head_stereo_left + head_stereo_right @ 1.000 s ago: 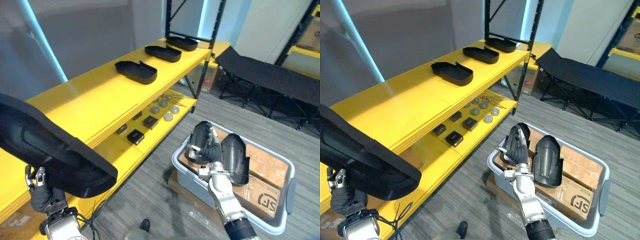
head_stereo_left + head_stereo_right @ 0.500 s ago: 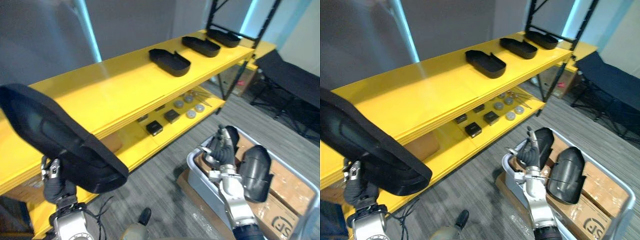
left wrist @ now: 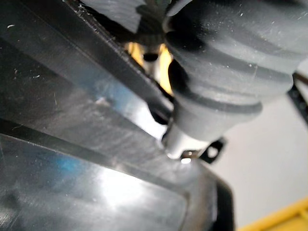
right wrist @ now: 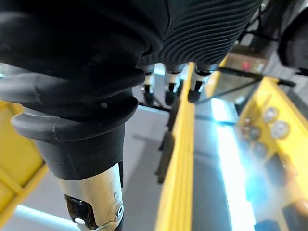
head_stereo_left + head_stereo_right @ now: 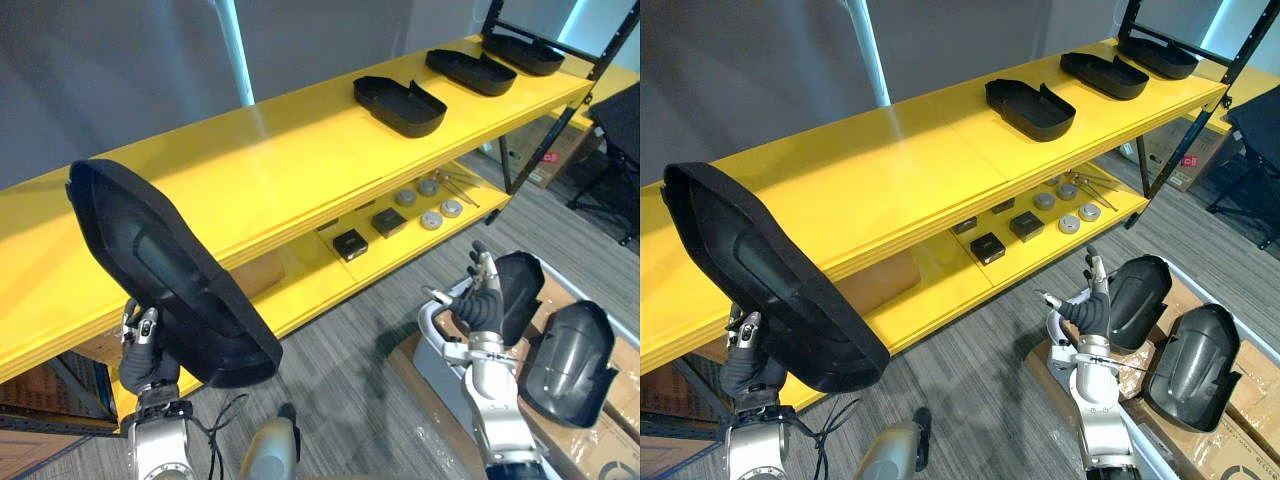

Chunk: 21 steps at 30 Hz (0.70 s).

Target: Walk over and take plastic housings, then place them on the shelf

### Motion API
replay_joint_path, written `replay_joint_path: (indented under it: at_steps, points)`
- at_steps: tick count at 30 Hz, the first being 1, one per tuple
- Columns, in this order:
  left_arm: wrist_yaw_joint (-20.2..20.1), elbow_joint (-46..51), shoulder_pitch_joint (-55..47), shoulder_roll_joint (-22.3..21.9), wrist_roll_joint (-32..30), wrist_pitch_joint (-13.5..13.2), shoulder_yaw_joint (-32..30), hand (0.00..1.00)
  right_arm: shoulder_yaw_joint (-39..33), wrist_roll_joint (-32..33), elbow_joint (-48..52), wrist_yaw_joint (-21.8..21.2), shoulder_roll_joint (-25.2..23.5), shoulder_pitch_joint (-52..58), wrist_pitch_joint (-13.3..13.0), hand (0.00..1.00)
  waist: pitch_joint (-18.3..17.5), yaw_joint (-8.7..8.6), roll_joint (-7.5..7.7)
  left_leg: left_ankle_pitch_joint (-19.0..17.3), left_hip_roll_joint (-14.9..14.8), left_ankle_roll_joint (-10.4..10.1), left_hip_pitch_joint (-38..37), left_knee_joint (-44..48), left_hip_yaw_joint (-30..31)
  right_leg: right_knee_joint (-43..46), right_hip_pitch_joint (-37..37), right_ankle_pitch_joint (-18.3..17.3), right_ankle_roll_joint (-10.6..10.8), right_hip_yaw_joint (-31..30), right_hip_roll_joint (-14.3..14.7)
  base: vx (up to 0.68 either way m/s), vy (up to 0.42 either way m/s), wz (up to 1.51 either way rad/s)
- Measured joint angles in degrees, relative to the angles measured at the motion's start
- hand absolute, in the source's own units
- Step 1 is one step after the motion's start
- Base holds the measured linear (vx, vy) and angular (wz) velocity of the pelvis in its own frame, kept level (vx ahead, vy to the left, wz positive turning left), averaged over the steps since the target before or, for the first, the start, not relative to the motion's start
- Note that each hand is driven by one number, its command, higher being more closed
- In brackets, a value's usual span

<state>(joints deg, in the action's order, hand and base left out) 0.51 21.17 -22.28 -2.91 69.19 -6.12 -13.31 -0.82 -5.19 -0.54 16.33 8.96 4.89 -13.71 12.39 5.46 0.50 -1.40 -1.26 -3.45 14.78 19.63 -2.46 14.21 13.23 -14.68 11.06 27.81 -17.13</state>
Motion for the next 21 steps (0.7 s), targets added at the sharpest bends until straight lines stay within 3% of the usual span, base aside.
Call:
replay_joint_path:
  at_steps: [2,4,5,6,7,8,9,10,11,13,15,18,19,21]
  points:
    - [-0.29,1.31,-0.18,0.00,-0.20,0.04,-0.26,1.00,0.10,-0.78,-0.52,0.31,-1.06,-0.01,0.02,0.00,0.66,0.59,0.23,-1.60,0.35,0.32,0.38,2.24,0.14,0.07,1.14,-0.21,-0.42,0.64,-0.50,0.06,0.103,0.10]
    - [-1.14,2.28,-0.22,-0.03,-0.50,0.90,-0.98,1.00,0.57,-2.21,-0.50,1.33,-1.69,0.04,0.02,0.00,1.29,0.85,0.34,-4.78,0.84,0.99,0.48,5.09,0.12,2.81,1.80,-0.68,-2.14,0.43,-1.23,0.06,0.119,0.11]
    - [-1.82,2.26,0.05,-0.02,-0.69,1.60,-1.21,1.00,1.30,-2.57,-0.51,2.04,-1.56,0.40,0.02,0.00,1.76,0.35,-0.35,-6.12,0.82,1.69,0.34,6.79,0.92,10.25,-0.32,0.11,-6.12,-0.78,-2.23,0.06,0.196,0.27]
    - [-2.22,2.27,0.15,0.09,-1.84,2.28,-1.25,1.00,1.80,-2.88,-0.48,2.70,-1.81,1.12,0.02,0.00,1.69,0.17,-0.62,-6.44,0.85,2.07,-0.10,6.30,1.41,19.56,-5.35,3.60,-12.83,-3.83,-3.58,0.08,0.243,0.29]
    - [-2.36,2.36,0.23,0.32,-2.38,2.63,-1.41,1.00,2.00,-3.19,-0.48,2.92,-2.01,1.17,0.02,0.00,1.83,0.18,-0.55,-6.43,0.90,2.07,-0.93,5.43,1.44,23.44,-7.84,6.44,-16.03,-5.69,-4.09,0.09,0.265,0.28]
    - [-2.42,2.35,0.28,1.00,-2.98,2.97,-1.48,1.00,2.32,-4.00,-0.48,3.48,-2.64,1.21,0.01,0.00,1.97,-0.02,-0.39,-6.42,1.07,2.10,-2.84,3.24,1.50,28.44,-11.21,14.14,-16.85,-9.74,-4.35,0.14,0.162,0.27]
    - [-2.41,2.35,0.33,1.75,-4.06,2.89,-1.40,1.00,2.43,-4.74,-0.50,3.72,-3.24,1.20,-0.21,0.00,2.26,-0.23,0.19,-6.14,0.75,2.80,-4.75,0.80,2.17,31.50,-13.43,18.23,-14.05,-12.89,-3.71,0.15,0.133,0.25]
    - [-2.40,2.31,0.39,2.18,-4.34,2.86,-1.24,1.00,2.63,-4.79,-0.49,3.71,-3.44,1.20,-0.52,0.00,2.33,-0.16,0.18,-5.89,0.66,3.55,-5.13,0.17,2.43,32.61,-14.61,15.15,-11.90,-13.68,-3.01,0.17,0.110,0.14]
    - [-2.22,2.05,0.77,2.53,-4.46,2.60,-1.35,1.00,2.61,-5.00,-0.47,3.70,-3.47,0.95,-1.67,0.00,2.21,-0.04,0.65,-5.58,0.64,4.48,-5.91,-0.77,2.91,32.01,-16.51,8.45,-9.18,-14.26,-1.20,0.12,0.095,0.09]
    - [-1.87,1.41,2.24,2.57,-4.43,2.43,-1.27,1.00,1.97,-5.01,-0.41,3.70,-3.41,0.43,-2.81,0.00,2.28,-0.16,0.52,-5.72,0.63,4.90,-7.29,-2.36,3.28,25.29,-18.64,3.29,-7.77,-14.19,2.30,0.18,0.104,0.09]
    - [-1.40,0.39,4.50,2.76,-4.29,1.72,-1.11,1.00,1.91,-5.13,-0.36,3.64,-3.15,-0.37,-3.01,0.00,2.37,-0.37,0.32,-6.20,0.65,5.06,-8.16,-3.15,3.27,15.67,-20.98,3.22,-7.36,-15.78,5.33,0.17,0.047,0.08]
    - [-0.61,-2.82,7.15,3.93,-3.95,-0.56,-0.80,1.00,1.83,-5.12,-0.23,3.23,-1.86,-1.15,-3.74,0.00,2.44,-1.77,0.17,-8.10,1.29,4.26,-10.12,-3.12,4.30,4.95,-23.33,5.78,-3.89,-21.09,7.35,0.23,-0.067,0.31]
    - [-0.52,-3.65,7.09,4.60,-3.95,-1.63,-0.21,1.00,1.21,-4.92,0.01,2.29,-1.16,-1.09,-4.14,0.00,2.18,-2.84,0.40,-9.02,2.00,3.82,-10.90,-3.11,5.80,2.76,-23.05,6.79,-4.53,-22.58,7.33,0.18,-0.127,0.58]
    - [-0.52,-3.91,6.84,4.97,-3.96,-2.40,0.70,1.00,-0.10,-4.65,0.05,0.94,0.57,-1.07,-5.41,0.00,0.19,-3.24,1.18,-10.60,2.76,2.76,-10.84,-2.91,7.53,0.04,-23.03,7.91,-5.19,-23.67,7.43,0.29,-0.247,0.69]
